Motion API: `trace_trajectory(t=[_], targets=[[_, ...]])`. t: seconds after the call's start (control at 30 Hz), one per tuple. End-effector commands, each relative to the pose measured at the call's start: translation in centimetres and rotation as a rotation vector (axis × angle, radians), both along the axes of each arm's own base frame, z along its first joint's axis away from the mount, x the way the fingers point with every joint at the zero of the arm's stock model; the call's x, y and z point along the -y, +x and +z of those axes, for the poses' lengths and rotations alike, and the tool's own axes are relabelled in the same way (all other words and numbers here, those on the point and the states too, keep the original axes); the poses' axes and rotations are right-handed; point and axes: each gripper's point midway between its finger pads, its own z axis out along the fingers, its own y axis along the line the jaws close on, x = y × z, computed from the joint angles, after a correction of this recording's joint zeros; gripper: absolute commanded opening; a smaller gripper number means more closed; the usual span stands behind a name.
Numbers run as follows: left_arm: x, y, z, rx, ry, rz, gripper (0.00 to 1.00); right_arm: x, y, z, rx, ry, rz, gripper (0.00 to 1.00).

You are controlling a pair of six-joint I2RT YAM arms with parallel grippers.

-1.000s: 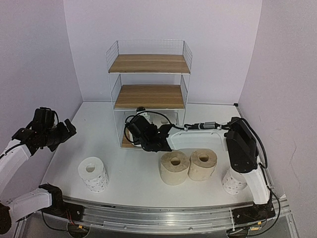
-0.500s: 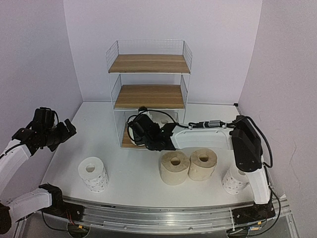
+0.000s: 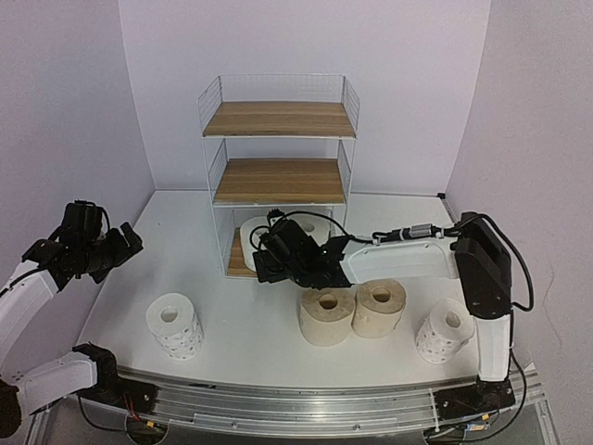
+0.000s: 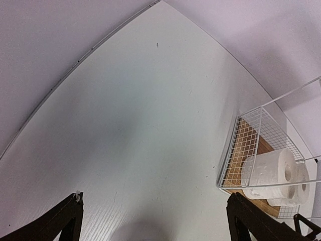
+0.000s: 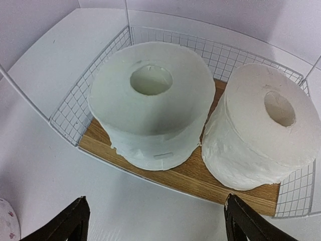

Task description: Place and organize the paper towels onto the shelf

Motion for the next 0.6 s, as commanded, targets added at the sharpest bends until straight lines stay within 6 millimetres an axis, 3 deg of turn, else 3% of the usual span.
trace_trajectory(t=[0.0,0.3,0.57], targets=[[0.2,0.3,0.5,0.021,-0.006,-0.006,1.00,-1.3,0.7,1.2,0.052,0.094,0.029,0.91],[0.3,0.4,0.4,0.017,-0.006,-0.014,1.00,-1.4,3.9,-0.3,0.053,0.132,0.013,0.93],[0.4,0.5,0.1,0.007,-0.005,-0.019,1.00,-2.0,4.9,-0.4,0.107,0.152,0.020,0.93]])
